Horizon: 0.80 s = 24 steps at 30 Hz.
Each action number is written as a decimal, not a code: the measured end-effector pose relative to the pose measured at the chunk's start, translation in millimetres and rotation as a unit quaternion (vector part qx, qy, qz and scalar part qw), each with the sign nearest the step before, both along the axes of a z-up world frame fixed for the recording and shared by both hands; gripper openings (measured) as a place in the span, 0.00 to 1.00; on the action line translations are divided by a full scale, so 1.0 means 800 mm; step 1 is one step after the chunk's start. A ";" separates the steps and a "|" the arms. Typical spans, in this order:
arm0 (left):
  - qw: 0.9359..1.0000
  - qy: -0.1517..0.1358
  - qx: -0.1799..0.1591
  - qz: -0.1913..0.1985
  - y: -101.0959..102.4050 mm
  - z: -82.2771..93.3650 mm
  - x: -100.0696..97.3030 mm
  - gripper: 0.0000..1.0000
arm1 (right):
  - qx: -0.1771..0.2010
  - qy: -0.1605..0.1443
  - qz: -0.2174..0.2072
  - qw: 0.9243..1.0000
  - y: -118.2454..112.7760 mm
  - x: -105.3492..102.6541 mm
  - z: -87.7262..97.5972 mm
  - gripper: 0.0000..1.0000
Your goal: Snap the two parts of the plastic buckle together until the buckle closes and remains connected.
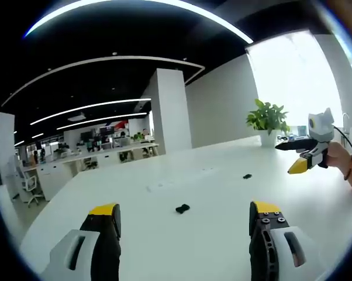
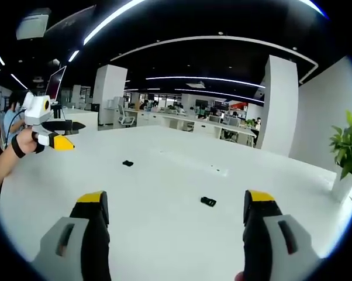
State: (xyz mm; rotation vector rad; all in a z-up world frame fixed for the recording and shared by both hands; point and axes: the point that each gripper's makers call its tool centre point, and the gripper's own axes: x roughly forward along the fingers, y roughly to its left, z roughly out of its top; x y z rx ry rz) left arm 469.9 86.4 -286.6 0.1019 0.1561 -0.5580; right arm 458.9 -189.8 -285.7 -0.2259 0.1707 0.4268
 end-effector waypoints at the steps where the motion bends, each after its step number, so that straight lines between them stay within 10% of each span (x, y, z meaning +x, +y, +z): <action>1: 1.000 0.000 0.000 0.000 0.000 0.000 0.000 0.92 | -0.001 0.001 0.000 1.000 0.000 0.000 0.000 0.95; 24: 1.000 0.003 0.004 -0.004 -0.002 -0.003 0.001 0.91 | -0.005 0.009 0.012 1.000 0.005 -0.001 -0.007 0.92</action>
